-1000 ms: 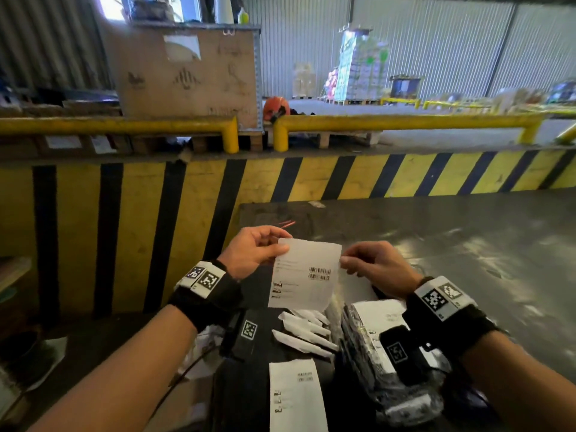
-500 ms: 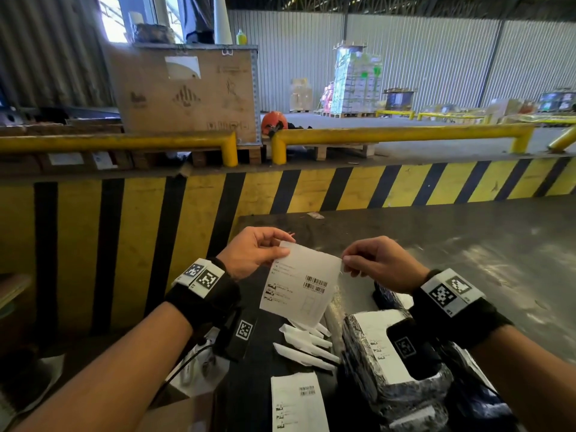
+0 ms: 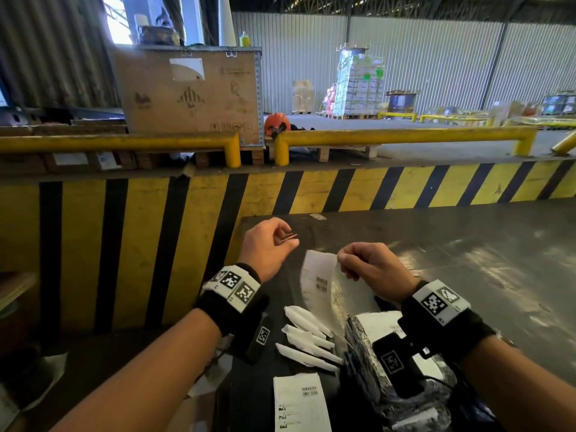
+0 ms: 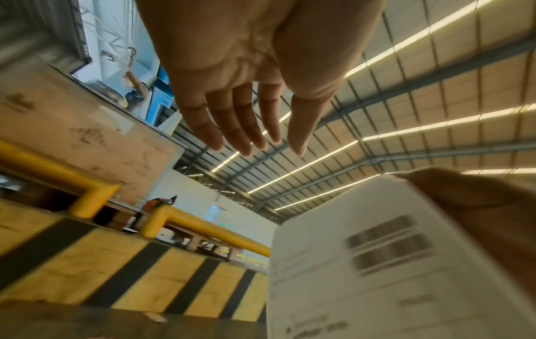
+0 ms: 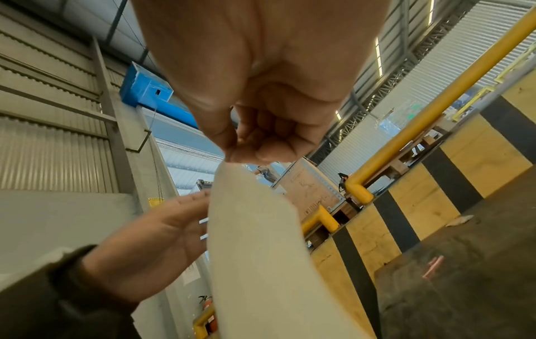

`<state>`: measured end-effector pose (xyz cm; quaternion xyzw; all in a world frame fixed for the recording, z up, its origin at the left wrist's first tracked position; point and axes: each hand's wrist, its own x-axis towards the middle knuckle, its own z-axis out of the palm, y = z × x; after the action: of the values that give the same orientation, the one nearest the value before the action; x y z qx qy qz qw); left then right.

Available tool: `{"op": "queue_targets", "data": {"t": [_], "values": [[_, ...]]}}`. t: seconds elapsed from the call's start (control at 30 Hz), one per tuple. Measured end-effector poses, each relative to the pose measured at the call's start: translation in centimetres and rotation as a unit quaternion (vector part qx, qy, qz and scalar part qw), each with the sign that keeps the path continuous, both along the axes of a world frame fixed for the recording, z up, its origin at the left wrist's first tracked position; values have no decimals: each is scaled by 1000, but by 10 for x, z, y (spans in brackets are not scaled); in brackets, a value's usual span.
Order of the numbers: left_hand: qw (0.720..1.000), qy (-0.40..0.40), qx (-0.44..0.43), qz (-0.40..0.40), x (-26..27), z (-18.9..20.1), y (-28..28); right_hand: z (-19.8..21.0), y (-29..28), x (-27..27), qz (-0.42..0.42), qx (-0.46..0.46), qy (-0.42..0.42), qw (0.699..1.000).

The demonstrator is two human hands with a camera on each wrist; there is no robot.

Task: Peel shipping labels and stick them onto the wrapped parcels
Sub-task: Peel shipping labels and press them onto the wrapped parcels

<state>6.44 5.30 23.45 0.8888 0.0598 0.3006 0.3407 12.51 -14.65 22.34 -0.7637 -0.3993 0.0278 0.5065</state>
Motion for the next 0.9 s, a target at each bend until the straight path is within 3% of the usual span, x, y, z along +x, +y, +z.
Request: {"op": "queue_targets", "data": {"t": [0.07,0.2,0.3,0.5,0.63,0.9], "values": [[999,18,-9,-37,1,1,-12,-3,5,-1,-19,36,6,999],[956,120,-197,-183,0,-2,-38,-7,12,-3,-34,68,3,997],[937,123,-257,-204,2,-6,-46,-8,14,-4,-28,76,-2,997],[920,130,-292,-228,1,-12,-47,-14,11,-6,-28,85,22,996],[923,106,-291,-227,0,-17,-46,-18,7,-7,-45,77,25,996],[970,20,-210,-121,4,-30,-27,-24,-2,2,-125,34,1,992]]}}
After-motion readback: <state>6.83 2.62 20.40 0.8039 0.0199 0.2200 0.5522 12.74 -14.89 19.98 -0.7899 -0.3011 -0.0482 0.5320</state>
